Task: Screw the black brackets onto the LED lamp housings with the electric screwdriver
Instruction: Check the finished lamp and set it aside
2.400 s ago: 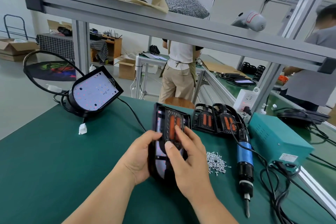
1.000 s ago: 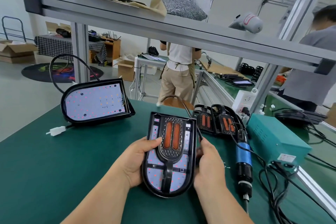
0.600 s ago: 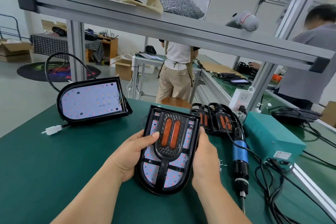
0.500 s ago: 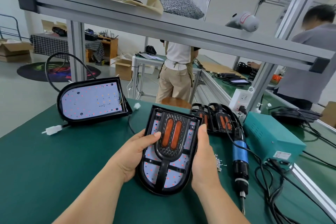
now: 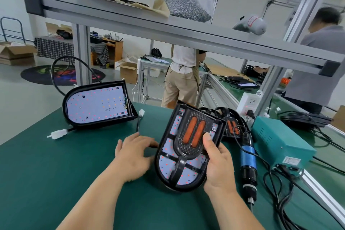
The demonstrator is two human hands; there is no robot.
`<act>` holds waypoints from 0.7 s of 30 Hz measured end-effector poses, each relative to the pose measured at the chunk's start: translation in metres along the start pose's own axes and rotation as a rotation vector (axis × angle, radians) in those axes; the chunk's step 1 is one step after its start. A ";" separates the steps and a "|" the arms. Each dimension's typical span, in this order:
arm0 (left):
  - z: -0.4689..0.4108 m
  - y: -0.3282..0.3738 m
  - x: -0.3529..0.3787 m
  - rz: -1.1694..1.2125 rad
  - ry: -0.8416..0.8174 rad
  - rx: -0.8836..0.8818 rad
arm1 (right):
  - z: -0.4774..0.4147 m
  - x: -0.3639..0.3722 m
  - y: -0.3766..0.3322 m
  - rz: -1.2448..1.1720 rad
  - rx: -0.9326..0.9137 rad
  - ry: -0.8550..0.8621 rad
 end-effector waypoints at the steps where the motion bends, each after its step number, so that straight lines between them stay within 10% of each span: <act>1: -0.001 0.003 0.002 -0.008 -0.008 0.030 | -0.001 -0.002 0.000 -0.024 0.001 0.009; 11: 0.000 -0.006 -0.010 0.593 0.283 -0.118 | -0.001 0.008 0.023 -0.109 0.135 -0.056; 17: 0.005 -0.014 0.035 1.408 -0.030 -0.458 | 0.005 0.016 0.042 0.025 0.195 -0.081; 21: 0.003 0.007 0.042 1.568 -0.272 -0.344 | 0.004 0.014 0.048 0.096 0.187 -0.056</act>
Point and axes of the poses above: each hand's wrist, its own z-axis away from the middle knuckle, its own x-axis out of the palm, y = z × x, the point moved 9 cm from there along -z, towards the middle knuckle, and after that the axes turned 2 degrees about -x, right-handed, at the moved point
